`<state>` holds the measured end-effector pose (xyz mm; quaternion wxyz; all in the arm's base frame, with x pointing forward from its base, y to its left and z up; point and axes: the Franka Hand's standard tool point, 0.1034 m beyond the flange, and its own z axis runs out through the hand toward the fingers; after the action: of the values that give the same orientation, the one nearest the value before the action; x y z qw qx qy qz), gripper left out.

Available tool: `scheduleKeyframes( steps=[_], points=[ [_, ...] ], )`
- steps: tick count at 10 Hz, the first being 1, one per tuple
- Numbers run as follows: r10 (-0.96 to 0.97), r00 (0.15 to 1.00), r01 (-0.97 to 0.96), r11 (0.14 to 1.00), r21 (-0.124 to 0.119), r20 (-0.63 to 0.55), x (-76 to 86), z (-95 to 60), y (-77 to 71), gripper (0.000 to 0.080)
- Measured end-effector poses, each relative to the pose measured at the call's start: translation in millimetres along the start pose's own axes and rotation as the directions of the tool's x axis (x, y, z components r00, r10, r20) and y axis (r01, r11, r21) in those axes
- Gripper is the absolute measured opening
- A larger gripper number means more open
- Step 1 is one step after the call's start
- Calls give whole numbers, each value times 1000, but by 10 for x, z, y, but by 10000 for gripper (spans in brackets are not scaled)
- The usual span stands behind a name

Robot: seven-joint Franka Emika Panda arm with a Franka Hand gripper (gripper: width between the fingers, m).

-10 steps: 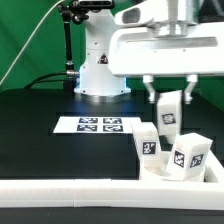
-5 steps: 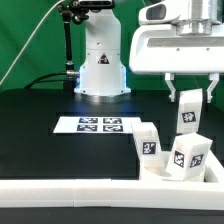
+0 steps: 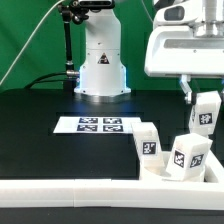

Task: Assemble stool

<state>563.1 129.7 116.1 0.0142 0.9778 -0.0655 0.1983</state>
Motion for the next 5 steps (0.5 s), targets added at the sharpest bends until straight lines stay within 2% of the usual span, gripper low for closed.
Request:
scheduleKeyframes(
  steps=[3,4,5],
  points=[
    [-30,1000,30,1000,-4,2,-15,21,0,327],
    [-124,992,124,992,-15,3,-4,62,27,327],
    [-172,985,172,985,-22,1,89,60,62,327]
  ],
)
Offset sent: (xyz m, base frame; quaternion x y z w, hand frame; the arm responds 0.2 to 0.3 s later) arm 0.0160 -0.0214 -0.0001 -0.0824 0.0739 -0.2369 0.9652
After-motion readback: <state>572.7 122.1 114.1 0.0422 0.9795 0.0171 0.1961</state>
